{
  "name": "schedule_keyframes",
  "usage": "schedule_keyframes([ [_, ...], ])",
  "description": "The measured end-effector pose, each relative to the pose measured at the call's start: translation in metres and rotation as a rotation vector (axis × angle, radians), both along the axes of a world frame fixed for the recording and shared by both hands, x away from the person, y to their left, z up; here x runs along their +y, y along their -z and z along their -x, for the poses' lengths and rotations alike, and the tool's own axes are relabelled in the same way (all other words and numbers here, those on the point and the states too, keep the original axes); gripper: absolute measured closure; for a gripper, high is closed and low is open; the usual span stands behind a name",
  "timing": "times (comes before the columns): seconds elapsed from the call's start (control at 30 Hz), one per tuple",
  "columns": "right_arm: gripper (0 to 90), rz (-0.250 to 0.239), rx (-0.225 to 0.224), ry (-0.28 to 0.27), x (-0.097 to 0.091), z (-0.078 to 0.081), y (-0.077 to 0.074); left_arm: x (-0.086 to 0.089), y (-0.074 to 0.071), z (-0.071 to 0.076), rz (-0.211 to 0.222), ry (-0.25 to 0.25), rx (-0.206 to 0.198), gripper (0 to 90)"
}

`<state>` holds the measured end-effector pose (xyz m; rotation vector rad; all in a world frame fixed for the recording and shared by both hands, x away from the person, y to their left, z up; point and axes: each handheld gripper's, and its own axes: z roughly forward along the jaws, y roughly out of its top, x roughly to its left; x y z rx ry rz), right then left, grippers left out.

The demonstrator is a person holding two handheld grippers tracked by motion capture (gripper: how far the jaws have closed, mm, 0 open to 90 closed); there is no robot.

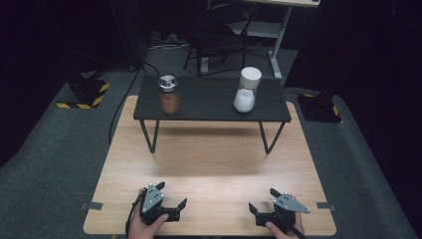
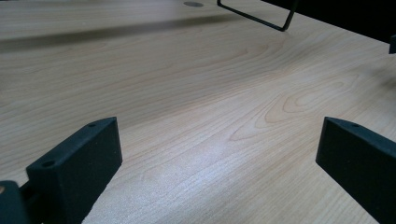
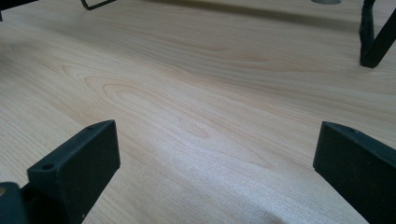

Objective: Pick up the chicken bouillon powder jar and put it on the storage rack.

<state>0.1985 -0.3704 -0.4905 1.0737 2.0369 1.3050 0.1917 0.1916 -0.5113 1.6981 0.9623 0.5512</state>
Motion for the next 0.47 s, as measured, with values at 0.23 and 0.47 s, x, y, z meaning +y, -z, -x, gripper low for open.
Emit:
schedule_keyframes([
  [0.23,0.0,0.011,0.016,-0.013,0.0005,-0.0036,-0.0021,-0.0003,-0.0015,-0.0029,-0.006,0.005,0.011,0.5],
  [0.47,0.0,0.026,0.008,-0.003,0.0039,-0.0012,-0.0019,-0.0007,-0.0028,-0.0049,-0.007,0.002,0.025,0.5],
])
